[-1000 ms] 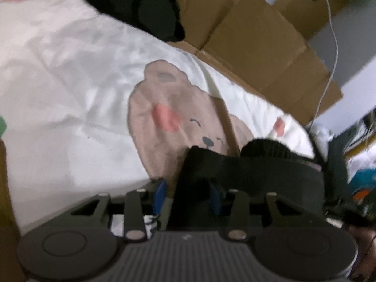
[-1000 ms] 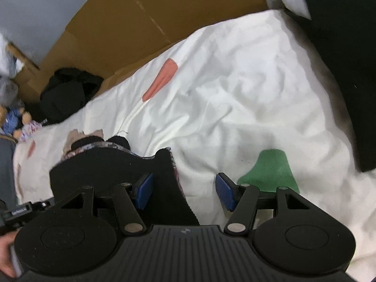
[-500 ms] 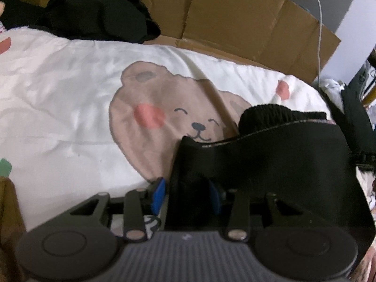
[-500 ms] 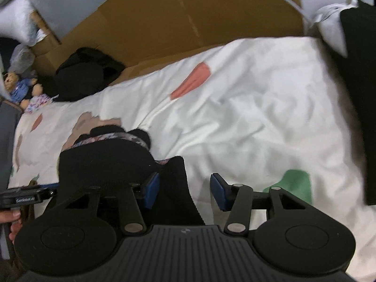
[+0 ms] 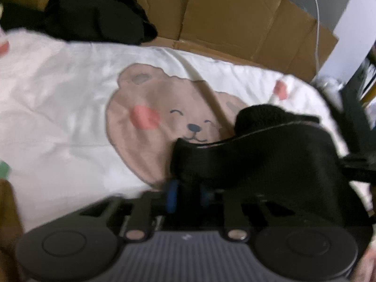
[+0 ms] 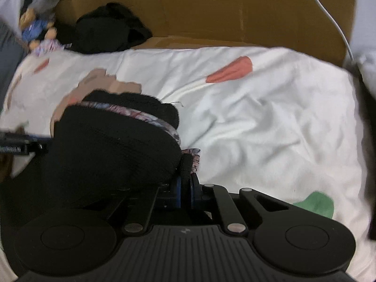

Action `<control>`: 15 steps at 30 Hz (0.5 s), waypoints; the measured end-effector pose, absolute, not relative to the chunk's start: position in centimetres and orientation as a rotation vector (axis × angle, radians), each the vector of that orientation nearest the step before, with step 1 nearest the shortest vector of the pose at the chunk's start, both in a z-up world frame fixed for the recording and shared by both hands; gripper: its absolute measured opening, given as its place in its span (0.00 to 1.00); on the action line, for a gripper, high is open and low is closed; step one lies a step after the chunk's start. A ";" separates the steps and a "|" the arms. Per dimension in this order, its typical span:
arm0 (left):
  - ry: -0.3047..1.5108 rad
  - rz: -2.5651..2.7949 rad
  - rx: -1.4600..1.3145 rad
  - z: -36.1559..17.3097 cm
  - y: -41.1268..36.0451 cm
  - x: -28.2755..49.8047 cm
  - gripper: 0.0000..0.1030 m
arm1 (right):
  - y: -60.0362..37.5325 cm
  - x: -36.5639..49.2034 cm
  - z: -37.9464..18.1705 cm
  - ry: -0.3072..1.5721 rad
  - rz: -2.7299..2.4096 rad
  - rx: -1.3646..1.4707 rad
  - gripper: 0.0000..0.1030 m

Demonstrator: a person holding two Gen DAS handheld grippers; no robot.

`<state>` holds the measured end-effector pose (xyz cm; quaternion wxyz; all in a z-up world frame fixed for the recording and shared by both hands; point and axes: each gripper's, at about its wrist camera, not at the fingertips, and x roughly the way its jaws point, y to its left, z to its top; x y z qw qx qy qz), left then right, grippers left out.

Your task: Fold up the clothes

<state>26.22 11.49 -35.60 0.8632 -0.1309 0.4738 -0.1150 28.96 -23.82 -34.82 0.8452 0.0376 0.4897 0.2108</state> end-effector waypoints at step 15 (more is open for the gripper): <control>0.860 -0.203 -0.485 -32.8 15.0 24.1 0.06 | -28.8 27.8 -29.9 0.901 0.279 0.320 0.06</control>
